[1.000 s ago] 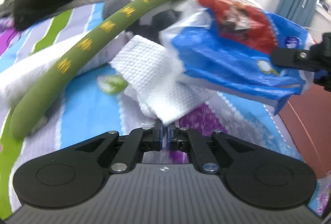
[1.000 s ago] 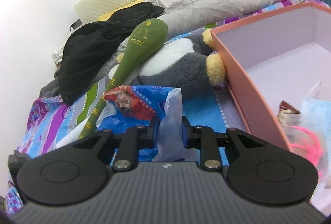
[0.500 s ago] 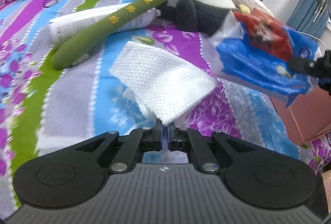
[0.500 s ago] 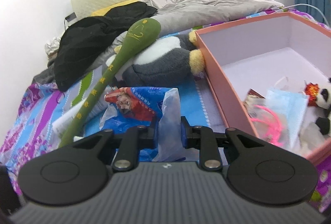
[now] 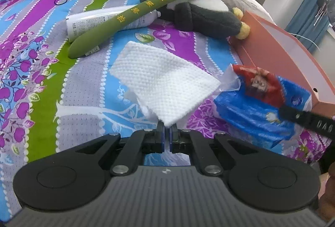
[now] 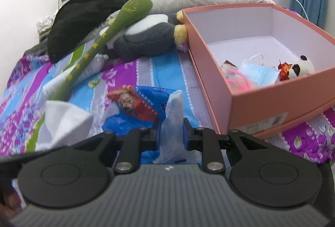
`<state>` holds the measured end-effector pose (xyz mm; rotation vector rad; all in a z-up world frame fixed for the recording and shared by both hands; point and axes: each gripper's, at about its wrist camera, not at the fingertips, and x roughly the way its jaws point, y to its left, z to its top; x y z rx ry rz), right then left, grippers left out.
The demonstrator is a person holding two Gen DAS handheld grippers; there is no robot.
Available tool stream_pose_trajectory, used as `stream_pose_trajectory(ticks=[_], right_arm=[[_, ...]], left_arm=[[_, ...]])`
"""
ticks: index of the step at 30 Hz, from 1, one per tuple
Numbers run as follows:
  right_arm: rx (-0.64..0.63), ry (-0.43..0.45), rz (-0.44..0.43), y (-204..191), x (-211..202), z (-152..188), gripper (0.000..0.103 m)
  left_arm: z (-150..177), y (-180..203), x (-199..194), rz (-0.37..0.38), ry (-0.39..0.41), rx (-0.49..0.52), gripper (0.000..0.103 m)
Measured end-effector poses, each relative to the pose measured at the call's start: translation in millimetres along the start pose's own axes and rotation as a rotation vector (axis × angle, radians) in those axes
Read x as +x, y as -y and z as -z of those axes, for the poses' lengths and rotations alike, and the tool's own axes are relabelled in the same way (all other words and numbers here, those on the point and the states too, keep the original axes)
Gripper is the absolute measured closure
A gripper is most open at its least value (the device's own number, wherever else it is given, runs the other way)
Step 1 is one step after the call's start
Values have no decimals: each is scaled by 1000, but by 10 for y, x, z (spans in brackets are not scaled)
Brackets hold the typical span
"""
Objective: Organize soft objects
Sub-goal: 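Carry the white cloth with the left tool while the right tool carries the packet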
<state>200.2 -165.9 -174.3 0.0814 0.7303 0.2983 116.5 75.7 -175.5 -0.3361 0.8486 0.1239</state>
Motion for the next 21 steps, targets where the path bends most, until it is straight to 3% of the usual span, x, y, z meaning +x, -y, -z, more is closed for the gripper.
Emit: stream_pose_trajectory(ticks=[13,21], right_arm=[[-17,53,-28,1,-254,-75,79],[-36,100,-53,29,-496,-297,79]], left_arm=[[-150,326,-320,41,24,31,98],[-370,545,-568,85,52,30,98]])
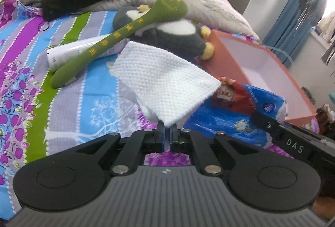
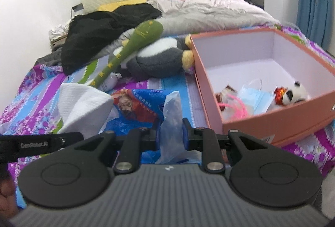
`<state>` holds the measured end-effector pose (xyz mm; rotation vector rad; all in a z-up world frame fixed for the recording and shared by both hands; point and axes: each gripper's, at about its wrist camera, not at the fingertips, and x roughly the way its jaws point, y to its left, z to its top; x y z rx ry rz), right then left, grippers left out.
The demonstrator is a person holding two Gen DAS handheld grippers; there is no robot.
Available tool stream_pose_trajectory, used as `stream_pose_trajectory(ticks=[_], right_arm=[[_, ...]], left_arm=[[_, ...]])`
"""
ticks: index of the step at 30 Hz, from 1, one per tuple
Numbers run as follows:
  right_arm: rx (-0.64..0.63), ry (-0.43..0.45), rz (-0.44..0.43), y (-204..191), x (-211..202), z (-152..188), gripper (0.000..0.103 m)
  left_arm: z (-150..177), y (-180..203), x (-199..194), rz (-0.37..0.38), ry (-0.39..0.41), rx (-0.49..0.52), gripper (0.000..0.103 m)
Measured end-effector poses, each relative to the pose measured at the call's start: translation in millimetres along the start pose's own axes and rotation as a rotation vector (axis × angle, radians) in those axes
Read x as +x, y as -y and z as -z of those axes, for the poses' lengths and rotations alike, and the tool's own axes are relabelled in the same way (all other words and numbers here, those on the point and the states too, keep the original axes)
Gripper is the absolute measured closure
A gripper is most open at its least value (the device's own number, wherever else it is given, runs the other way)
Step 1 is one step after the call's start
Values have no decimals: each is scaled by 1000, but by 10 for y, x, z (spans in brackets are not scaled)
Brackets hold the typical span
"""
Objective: Organize soft objects
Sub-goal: 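Carry the white cloth with the left tool while the right tool carries the packet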
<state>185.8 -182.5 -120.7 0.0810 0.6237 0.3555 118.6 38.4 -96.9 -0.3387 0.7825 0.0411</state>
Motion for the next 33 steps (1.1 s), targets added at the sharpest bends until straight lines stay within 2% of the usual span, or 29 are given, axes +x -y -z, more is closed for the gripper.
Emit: stream_pose_trajectory(ticks=[9,17,21,28,33], right_arm=[[-13,71,3,100,-321,-254,79],[3,118,52,372,-671,-368,79],[22,139,82,549,-834,-400,79],[32,190,148,850,-922,-618,79],[20,202,188,1057,-806,-865,79]], left_arm=[[-266,337,-309,45,70,62,98],[-383,764,-420,139,80,101,98],[-418,1028,-454,213,64,121,98],[-619,1555,-417,271,89,234,98],[-983,1816,-139,325,52,228,98]])
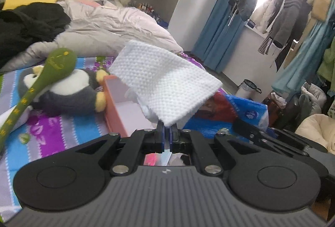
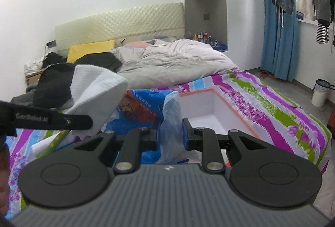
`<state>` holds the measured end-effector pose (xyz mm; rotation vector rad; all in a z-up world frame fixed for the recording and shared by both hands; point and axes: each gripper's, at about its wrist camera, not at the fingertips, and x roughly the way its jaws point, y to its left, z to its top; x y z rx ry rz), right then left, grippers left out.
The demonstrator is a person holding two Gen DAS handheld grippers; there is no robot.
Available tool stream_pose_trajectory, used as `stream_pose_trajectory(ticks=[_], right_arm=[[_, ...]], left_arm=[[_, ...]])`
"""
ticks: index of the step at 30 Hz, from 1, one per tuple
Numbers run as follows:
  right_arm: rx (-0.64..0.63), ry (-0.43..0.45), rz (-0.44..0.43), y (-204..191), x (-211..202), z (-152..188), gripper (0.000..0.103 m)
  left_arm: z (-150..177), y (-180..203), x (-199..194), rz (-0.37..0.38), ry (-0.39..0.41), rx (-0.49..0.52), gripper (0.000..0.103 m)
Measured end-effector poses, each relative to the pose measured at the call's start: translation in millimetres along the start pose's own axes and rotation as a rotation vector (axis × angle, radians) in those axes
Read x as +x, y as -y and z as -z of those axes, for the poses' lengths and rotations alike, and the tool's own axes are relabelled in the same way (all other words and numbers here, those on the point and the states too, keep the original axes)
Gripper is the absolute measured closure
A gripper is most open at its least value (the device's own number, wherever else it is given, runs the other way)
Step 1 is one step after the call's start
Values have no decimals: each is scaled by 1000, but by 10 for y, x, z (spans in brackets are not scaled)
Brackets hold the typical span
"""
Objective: Organize soft objects
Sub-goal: 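Carry the white cloth with the left tool while the right tool carries the packet, then open the left tool dropping the cloth into the box while the right tool releases the packet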
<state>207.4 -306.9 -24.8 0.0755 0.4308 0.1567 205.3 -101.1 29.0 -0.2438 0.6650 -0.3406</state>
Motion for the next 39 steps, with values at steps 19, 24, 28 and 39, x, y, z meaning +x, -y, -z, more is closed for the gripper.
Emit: stream_pose_trajectory(ticks=[19,24,28,39], right_arm=[[54,-377,6,576,1585,-358,79],[32,-456,38,646,1795,-166,79],[52,-484,47,724,1868,-44,79],[61,-479,41,761,1828,32,41]], left_arm=[[-902,-54,1701,-71,-293,81,98],[-753,-158,1995,-109,-359,102,98],[-643,-211,2145,-123,-410,117,98],[-617,-256,2119,-153,-412,135,55]])
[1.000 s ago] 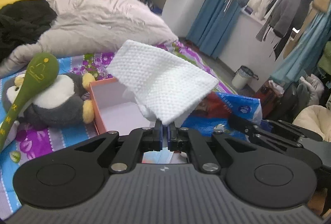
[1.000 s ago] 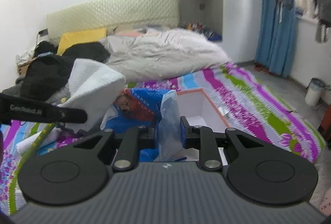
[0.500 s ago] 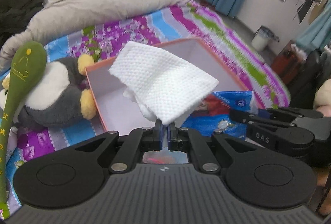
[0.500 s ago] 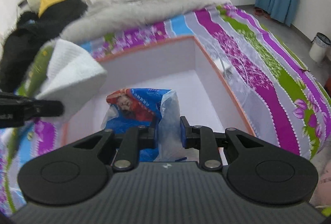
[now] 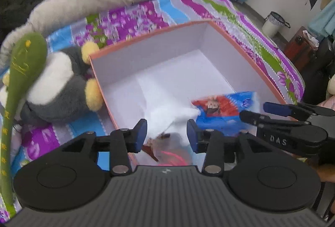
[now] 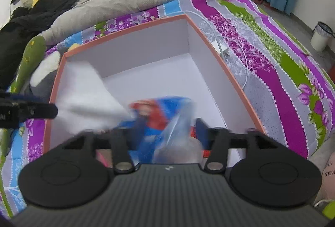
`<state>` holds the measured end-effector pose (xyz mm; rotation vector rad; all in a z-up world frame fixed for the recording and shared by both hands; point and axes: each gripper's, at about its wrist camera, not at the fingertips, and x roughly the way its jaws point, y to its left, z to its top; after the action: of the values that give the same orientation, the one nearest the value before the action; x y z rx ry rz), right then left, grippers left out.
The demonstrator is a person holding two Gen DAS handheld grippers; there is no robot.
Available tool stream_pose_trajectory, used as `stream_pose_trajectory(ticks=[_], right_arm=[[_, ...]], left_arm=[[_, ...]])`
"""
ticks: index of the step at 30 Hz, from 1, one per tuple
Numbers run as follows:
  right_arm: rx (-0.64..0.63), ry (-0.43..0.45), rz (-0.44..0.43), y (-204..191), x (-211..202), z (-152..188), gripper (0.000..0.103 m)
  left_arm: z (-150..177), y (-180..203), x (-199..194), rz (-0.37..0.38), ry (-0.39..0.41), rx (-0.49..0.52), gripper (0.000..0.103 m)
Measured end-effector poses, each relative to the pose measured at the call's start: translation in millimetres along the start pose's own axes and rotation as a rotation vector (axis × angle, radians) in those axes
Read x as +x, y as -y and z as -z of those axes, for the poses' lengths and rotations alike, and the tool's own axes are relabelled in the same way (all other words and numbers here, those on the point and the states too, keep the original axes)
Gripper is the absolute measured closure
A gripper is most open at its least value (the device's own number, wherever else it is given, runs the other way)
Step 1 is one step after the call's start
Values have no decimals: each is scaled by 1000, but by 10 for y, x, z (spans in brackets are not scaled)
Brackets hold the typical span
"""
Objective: Organize soft objects
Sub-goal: 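Open the left tool dropping the cloth into the box while the right tool releases the packet, then withdraw both open tools from the box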
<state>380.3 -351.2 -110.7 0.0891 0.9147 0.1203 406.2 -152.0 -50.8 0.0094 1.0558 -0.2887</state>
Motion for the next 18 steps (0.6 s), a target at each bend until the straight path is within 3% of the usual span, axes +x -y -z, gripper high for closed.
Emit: stream_pose_trajectory(ticks=[7,9,11,14,18], right_arm=[[10,65,-37,5,-376,68,40],[4,101,-44,-3,-552,99,23],[-1,140,-58,-9,-740,134,18],[-4,191,-71,-40,-1010,170,18],[2,251,-119,-64,-1288,227,18]], left_arm=[[58,-28,-429,43,75,-9,55],[91,-9,-604,63,107,-4,55],[131,22,-791,71,146,-8,55],[202,77,-1086,106,195,-5,55],[371,150,-1462,97,266,34,55]])
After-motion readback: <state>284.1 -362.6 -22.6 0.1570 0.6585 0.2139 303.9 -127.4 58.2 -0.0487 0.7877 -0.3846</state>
